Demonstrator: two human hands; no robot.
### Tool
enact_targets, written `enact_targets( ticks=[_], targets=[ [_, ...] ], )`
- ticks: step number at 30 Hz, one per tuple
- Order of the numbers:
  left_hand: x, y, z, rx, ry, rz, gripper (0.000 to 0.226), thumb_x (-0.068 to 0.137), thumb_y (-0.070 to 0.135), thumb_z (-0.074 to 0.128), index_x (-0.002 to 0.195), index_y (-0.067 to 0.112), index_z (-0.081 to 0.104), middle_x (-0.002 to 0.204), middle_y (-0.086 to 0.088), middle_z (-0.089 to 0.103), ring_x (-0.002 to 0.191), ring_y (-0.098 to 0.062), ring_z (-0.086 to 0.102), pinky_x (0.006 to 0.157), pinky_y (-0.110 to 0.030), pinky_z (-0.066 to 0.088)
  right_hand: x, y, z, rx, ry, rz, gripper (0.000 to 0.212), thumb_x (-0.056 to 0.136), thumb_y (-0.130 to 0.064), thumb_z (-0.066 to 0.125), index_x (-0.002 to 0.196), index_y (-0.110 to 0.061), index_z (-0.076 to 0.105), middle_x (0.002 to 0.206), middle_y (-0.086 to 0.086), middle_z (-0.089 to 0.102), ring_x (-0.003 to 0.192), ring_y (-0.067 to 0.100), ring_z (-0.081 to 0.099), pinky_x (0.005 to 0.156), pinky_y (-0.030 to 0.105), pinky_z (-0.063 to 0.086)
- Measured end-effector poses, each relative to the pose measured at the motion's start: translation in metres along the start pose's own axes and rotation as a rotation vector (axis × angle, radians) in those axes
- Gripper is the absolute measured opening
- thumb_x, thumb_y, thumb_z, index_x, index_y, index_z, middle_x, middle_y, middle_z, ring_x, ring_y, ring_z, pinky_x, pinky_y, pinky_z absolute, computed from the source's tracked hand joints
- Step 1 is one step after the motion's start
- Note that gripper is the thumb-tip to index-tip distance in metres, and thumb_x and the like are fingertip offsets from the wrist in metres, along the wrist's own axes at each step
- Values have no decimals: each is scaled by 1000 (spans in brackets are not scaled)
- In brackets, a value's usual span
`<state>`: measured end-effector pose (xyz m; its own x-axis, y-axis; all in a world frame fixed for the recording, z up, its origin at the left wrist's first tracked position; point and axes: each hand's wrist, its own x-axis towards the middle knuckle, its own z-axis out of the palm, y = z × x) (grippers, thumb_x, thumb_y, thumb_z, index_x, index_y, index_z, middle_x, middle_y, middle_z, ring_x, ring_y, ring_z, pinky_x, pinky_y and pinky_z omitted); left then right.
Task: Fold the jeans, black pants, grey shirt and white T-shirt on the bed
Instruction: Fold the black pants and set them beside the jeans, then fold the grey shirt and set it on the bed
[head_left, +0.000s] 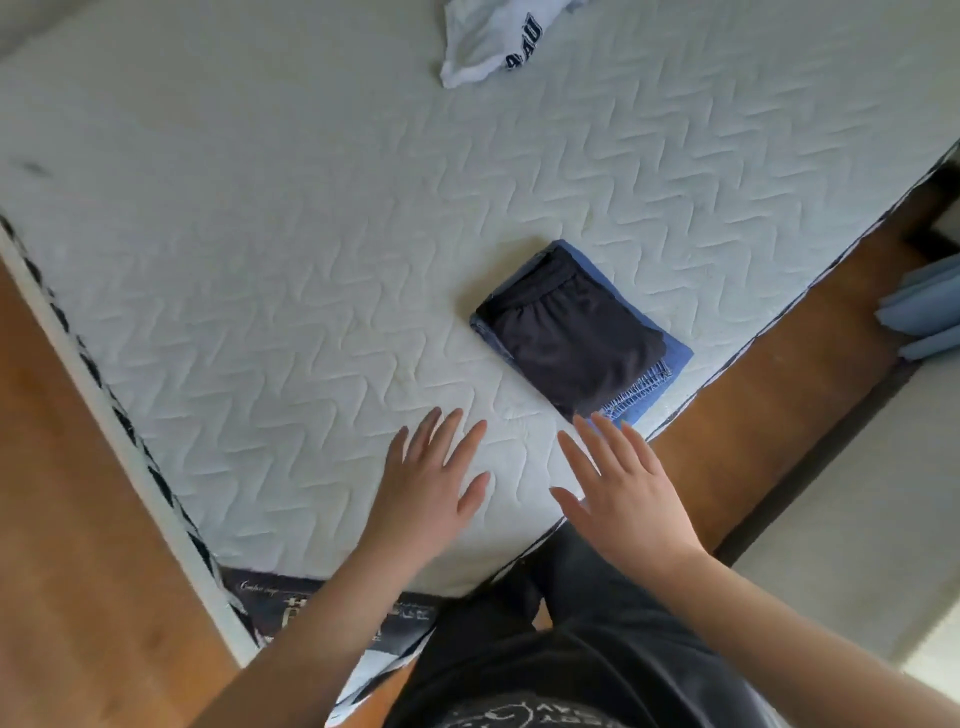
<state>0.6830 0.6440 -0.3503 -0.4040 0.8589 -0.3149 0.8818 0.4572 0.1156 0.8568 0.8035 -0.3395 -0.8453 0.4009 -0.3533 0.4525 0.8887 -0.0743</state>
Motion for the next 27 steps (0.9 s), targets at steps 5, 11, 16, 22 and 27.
enact_targets(
  ticks=[5, 11, 16, 22, 27],
  targets=[
    [-96, 16, -38, 28, 79, -123, 60, 97, 57, 25, 145, 24, 43, 151, -6, 43, 141, -30, 37, 108, -59, 35, -47, -21, -33, 5, 132, -74, 62, 96, -54, 31, 132, -12, 60, 137, 11, 57, 130, 31, 50, 112, 46, 32],
    [-164, 45, -61, 26, 131, -248, 62, 96, 58, 26, 149, 29, 37, 157, -2, 34, 145, -25, 30, 116, -55, 23, -79, -40, -63, 15, 217, -242, 59, 96, -53, 35, 135, -14, 57, 138, 8, 57, 128, 29, 53, 109, 44, 38],
    [-186, 90, -65, -26, 193, -416, 61, 95, 57, 30, 149, 30, 36, 157, -2, 33, 147, -24, 26, 119, -53, 16, -94, -38, -75, 1, 234, -415, 60, 97, -54, 34, 142, -16, 49, 145, 8, 49, 135, 29, 46, 114, 42, 26],
    [-231, 128, -49, -52, 206, -569, 62, 99, 61, 24, 152, 30, 29, 161, -3, 24, 150, -24, 13, 119, -47, 9, -104, -50, -77, -46, 230, -615, 62, 96, -57, 32, 140, -18, 51, 145, 8, 50, 134, 29, 46, 113, 44, 24],
    [-290, 138, -34, -44, 159, -798, 64, 98, 65, 19, 151, 32, 29, 159, -2, 29, 149, -25, 15, 121, -48, 10, -113, -92, -67, -43, 207, -782, 60, 95, -54, 34, 137, -17, 54, 144, 9, 51, 132, 30, 50, 110, 47, 24]
  ],
)
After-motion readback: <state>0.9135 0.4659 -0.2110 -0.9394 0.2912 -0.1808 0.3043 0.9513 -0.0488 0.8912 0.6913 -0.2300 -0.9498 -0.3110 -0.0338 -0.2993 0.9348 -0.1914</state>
